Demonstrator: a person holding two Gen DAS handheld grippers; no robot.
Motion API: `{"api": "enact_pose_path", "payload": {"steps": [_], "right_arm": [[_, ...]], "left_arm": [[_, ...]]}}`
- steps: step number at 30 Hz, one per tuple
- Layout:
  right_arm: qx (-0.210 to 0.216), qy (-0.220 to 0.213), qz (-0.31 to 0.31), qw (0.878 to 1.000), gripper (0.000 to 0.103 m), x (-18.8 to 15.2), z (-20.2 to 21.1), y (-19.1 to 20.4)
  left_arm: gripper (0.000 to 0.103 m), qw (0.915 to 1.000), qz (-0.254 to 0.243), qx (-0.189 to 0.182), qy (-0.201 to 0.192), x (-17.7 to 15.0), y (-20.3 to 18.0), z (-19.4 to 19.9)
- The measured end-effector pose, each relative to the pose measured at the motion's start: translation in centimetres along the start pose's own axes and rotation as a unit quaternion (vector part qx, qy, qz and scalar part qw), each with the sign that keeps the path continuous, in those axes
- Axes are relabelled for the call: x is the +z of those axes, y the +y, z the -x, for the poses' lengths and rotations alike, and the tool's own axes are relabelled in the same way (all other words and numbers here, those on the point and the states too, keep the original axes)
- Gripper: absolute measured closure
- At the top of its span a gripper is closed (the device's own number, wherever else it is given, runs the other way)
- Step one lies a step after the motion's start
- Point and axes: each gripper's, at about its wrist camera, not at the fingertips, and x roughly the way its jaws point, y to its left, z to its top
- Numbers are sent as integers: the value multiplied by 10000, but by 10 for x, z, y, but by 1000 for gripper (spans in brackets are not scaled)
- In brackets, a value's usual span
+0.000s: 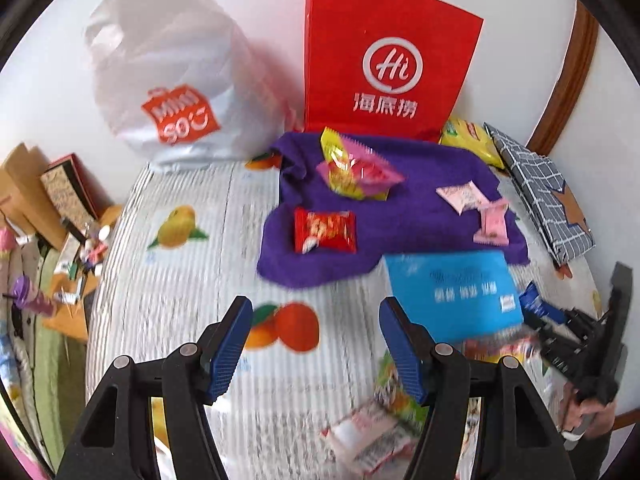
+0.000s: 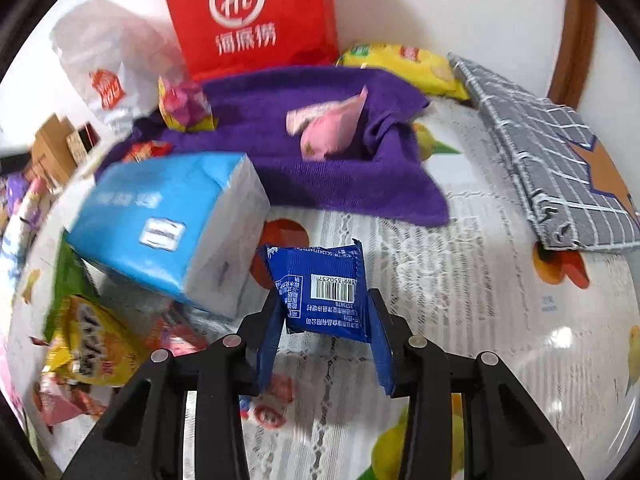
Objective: Organize snacks
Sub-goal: 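Grasp the blue barcode packet with the right tool while the left tool moves toward the pile, then close the left tool on the white printed snack packet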
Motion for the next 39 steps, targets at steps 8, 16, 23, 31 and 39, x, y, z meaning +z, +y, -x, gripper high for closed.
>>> {"api": "enact_pose_path", "payload": {"steps": [8, 16, 23, 31, 39], "right_arm": [[4, -488, -75, 9988, 62, -12, 48, 2], [79, -641, -288, 9975, 62, -39, 70, 0], [160, -593, -375, 9974, 62, -57, 69, 1], [156, -606, -426, 9971, 62, -66, 74, -3], [225, -618, -382, 9971, 62, -68, 76, 2]], "left_arm": [[39, 9995, -181, -183, 169, -48, -9, -2], [37, 9971, -407, -485, 416, -88, -21, -13], [34, 9946, -504, -666, 620, -89, -33, -41], [33, 9901, -569, -1018, 780, -105, -37, -44], [25, 9911, -992, -598, 652, -106, -51, -52]]}}
